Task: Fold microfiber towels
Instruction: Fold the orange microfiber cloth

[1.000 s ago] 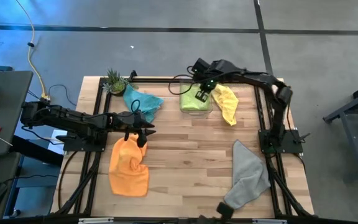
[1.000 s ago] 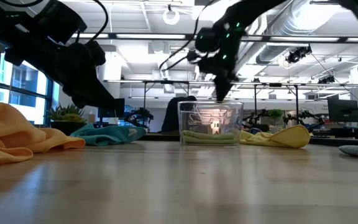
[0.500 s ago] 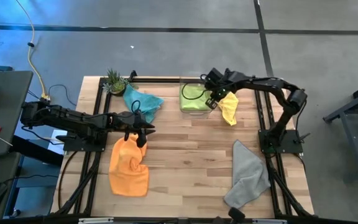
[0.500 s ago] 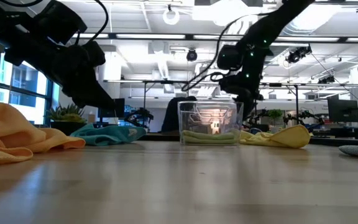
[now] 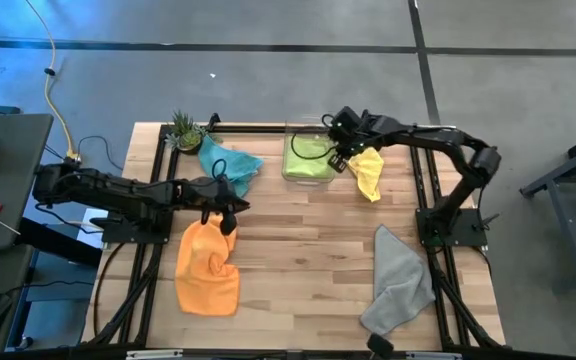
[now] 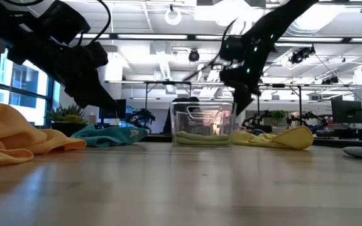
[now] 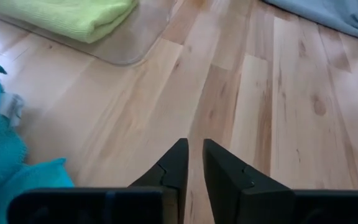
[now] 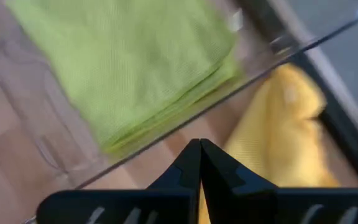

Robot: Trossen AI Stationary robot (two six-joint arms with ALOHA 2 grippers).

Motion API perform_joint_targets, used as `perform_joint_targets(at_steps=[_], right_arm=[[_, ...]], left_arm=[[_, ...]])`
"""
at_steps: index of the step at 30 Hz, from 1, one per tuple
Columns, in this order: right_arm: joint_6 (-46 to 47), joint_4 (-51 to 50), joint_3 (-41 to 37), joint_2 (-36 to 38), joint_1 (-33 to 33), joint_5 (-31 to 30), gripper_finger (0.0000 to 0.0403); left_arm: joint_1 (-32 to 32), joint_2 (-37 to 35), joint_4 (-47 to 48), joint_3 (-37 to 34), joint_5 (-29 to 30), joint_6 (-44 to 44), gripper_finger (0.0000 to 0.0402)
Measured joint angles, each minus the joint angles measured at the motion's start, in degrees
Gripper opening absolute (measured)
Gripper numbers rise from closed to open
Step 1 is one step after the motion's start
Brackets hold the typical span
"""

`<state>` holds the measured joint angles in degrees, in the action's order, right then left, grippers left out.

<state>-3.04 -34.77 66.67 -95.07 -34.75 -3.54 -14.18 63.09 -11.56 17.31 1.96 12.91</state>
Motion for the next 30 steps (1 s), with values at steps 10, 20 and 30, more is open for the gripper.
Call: perform_joint_targets(at_steps=[10,20,30], right_arm=[[3.2,16.7,-15.1,19.2,9.2,-0.4,0.0],[11.8,44.4,-31.8,24.7,29.9,-14.4,0.0],[11.6,47.9,-32.8,24.2,43.6,-26.5,0.0]], left_arm=[[0.8,0.0,17.0,9.2,-4.9,-7.6,0.0004],[12.1,0.0,36.6,17.3,-1.3,0.2,0.0066],[37.3,3.2,44.3,23.2,3.7,14.2,0.0139]])
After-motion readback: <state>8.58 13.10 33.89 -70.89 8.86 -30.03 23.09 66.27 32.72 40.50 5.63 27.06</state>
